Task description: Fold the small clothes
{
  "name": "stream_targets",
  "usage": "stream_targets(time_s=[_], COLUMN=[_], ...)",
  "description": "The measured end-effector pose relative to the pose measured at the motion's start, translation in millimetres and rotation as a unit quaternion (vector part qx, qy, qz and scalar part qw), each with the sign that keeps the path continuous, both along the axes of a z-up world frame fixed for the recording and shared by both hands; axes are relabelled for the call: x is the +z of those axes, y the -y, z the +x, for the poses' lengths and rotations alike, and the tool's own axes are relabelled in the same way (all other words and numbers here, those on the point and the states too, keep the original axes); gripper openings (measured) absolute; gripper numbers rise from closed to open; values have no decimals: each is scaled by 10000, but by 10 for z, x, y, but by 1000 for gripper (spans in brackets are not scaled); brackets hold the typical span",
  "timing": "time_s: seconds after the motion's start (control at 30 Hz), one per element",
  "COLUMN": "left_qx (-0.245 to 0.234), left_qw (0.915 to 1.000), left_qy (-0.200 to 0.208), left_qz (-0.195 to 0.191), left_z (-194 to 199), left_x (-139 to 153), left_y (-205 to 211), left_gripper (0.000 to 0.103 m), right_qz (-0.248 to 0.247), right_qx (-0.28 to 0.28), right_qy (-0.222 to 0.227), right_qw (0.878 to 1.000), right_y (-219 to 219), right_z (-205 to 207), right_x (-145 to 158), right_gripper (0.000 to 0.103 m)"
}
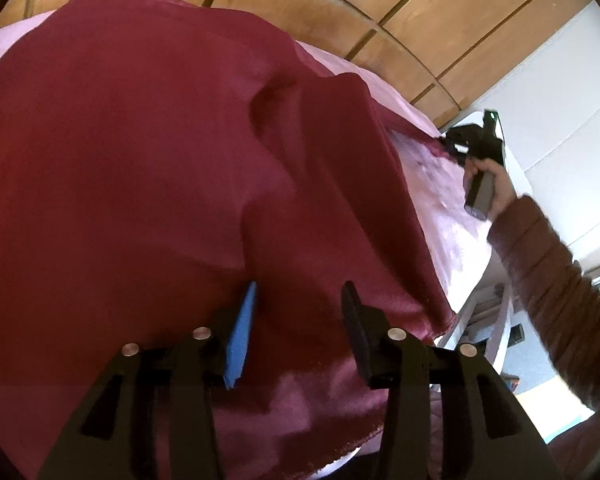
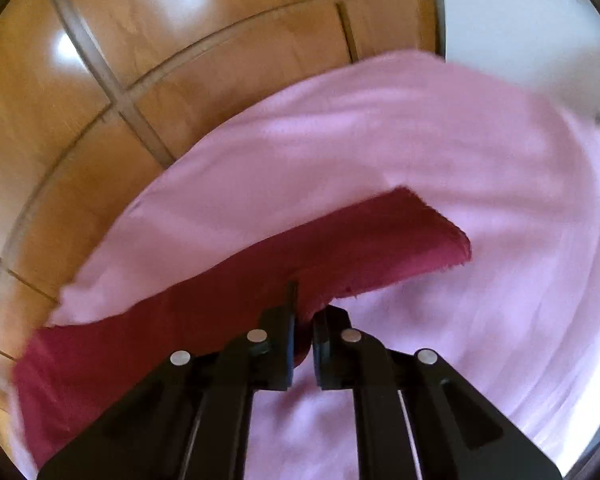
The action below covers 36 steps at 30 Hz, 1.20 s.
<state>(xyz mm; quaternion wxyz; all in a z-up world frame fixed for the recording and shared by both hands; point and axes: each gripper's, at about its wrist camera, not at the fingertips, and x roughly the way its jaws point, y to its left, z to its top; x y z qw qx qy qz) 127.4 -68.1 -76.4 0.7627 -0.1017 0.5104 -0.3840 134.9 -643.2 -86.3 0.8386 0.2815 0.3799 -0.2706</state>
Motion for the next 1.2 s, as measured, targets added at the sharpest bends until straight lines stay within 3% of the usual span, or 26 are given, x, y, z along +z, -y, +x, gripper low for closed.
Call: stream_targets(time_s=[0.07,0.1,0.13,0.2,0.27,0.33,0.43,0.5,0.57,0.6,0.63,0.8,0.87,0.9,0.97,1.07,1.2], left_qx=[-3,-8,-13,-21,7,75,238,372,480,529,548,388,255,210,160,99,423], left_qw=[10000,10000,10000,10000,9999,9998,9994,9990,9986,9984,9983,9986,9994,9996,9996,9996,9982], left_qy=[37,42,44,57,115,189,241,239,202,176,174,282,144,93,97,110,390], left_qz=[24,18,15,7,16,32,60,61,79,106,133,224,179,146,227,235,157], left_z=[-15,-23,-29,-46,-69,-84,-141,-172,-196,-219,-230,-377,-455,-478,-536,-559,-502], left_x=[11,16,24,35,75,111,132,131,109,89,86,129,57,20,-35,20,253], left_y=[12,7,-6,-27,-63,-122,-296,-427,-524,-571,-595,-625,-606,-599,-532,-534,-829], left_gripper=[43,43,43,43,43,43,43,43,43,43,43,43,51,57,57,57,57], right_qz=[-191,-265,-264,-115,346,788,1492,1657,1587,1361,1156,1006,1095,1116,1093,1296,651], right_qx=[268,379,432,803,1521,2452,3703,4326,4639,4761,4780,4628,4525,4424,4279,4111,4360], right_qy=[-164,-198,-151,-30,65,136,210,76,-114,-377,-565,-413,-473,-634,-1049,-977,-1058], right_qw=[9993,9987,9986,9967,9877,9662,9166,8862,8715,8680,8689,8798,8838,8876,8911,8970,8913], right_y=[-47,-93,-118,-319,-587,-1046,-1791,-2299,-2588,-2752,-2826,-2580,-2367,-2273,-2223,-2128,-2181], right_z=[44,25,-56,-249,-390,-605,-957,-1184,-1295,-1350,-1368,-1637,-1712,-1757,-1807,-1847,-1792], right_x=[20,44,120,152,176,172,91,-18,-123,-200,-248,-11,8,-65,-233,-367,-164], right_gripper=[34,65,73,74,74,74,73,73,53,16,8,6,6,6,6,5,22])
